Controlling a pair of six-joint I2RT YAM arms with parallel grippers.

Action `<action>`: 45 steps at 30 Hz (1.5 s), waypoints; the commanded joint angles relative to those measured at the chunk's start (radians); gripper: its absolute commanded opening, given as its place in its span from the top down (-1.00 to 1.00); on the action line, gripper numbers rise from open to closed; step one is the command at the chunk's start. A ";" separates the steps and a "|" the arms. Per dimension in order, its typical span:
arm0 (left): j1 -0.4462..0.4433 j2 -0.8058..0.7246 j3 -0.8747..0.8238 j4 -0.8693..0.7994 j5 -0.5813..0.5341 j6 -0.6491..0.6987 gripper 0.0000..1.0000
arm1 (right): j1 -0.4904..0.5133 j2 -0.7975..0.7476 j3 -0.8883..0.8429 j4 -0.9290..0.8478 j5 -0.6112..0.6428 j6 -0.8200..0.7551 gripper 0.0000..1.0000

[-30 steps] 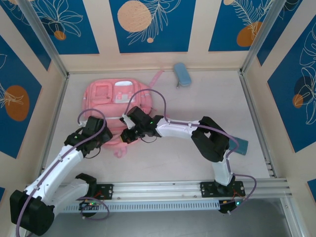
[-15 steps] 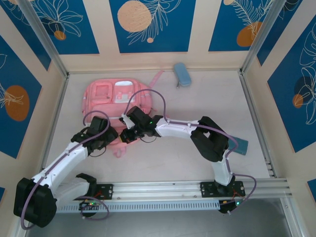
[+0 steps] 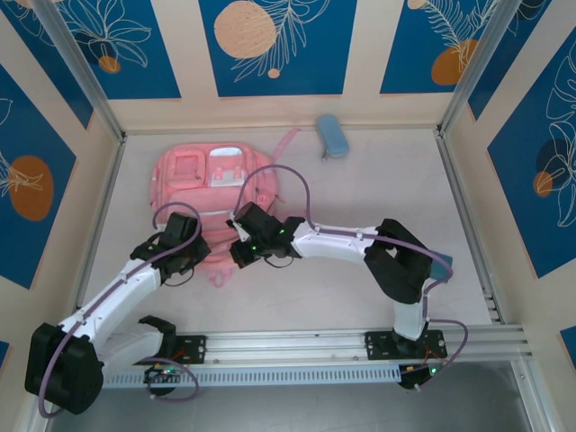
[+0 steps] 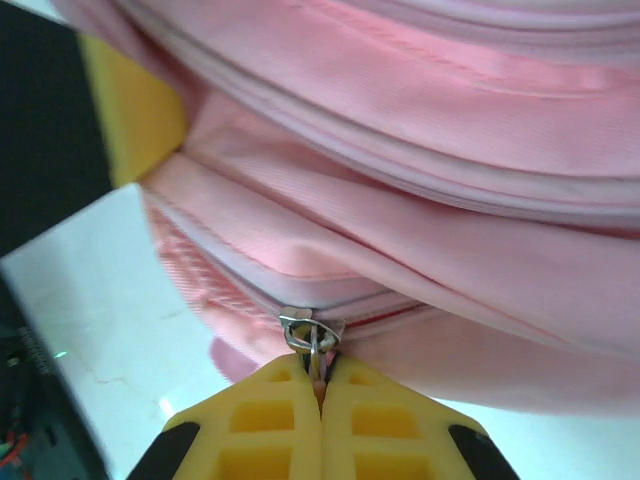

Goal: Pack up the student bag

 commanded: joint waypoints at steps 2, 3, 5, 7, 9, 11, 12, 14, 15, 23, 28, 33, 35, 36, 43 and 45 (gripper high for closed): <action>0.010 -0.028 -0.003 -0.061 -0.092 0.050 1.00 | -0.026 -0.072 -0.051 -0.164 0.226 -0.012 1.00; 0.010 -0.031 -0.002 -0.069 -0.097 0.053 1.00 | -0.036 -0.075 -0.056 -0.177 0.253 -0.008 1.00; 0.010 -0.038 0.001 -0.082 -0.100 0.055 1.00 | -0.056 -0.074 -0.065 -0.189 0.292 0.002 1.00; 0.010 -0.048 0.004 -0.096 -0.101 0.058 1.00 | -0.082 -0.072 -0.067 -0.189 0.309 0.007 1.00; 0.010 -0.058 0.007 -0.111 -0.103 0.060 1.00 | -0.112 -0.071 -0.061 -0.177 0.313 0.003 1.00; 0.010 -0.070 0.009 -0.125 -0.105 0.062 1.00 | -0.143 -0.060 -0.047 -0.164 0.303 -0.008 1.00; 0.010 -0.074 0.009 -0.133 -0.105 0.062 1.00 | -0.160 -0.053 -0.036 -0.160 0.297 -0.014 1.00; 0.010 -0.081 0.010 -0.149 -0.109 0.061 1.00 | -0.192 -0.036 -0.019 -0.140 0.282 -0.029 1.00; 0.010 -0.082 0.012 -0.159 -0.110 0.059 1.00 | -0.207 -0.027 -0.011 -0.127 0.270 -0.039 1.00; 0.010 -0.104 0.014 -0.206 -0.102 0.067 1.00 | -0.305 0.034 0.050 -0.063 0.154 -0.096 1.00; 0.011 -0.114 0.021 -0.233 -0.103 0.074 1.00 | -0.348 0.090 0.105 -0.073 0.123 -0.106 1.00; 0.010 -0.123 0.023 -0.242 -0.095 0.079 1.00 | -0.375 0.138 0.179 -0.159 0.153 -0.063 1.00; 0.011 -0.145 0.025 -0.226 -0.066 0.079 1.00 | -0.383 0.137 0.197 -0.195 0.127 -0.031 1.00; 0.010 -0.161 0.023 -0.210 -0.047 0.079 1.00 | -0.387 0.132 0.203 -0.208 0.104 -0.019 1.00; 0.010 -0.149 0.094 -0.211 0.053 0.146 0.38 | -0.387 0.065 0.181 -0.275 -0.023 -0.013 1.00; 0.010 -0.149 0.107 -0.214 0.068 0.166 0.07 | -0.386 0.027 0.136 -0.283 -0.055 -0.032 1.00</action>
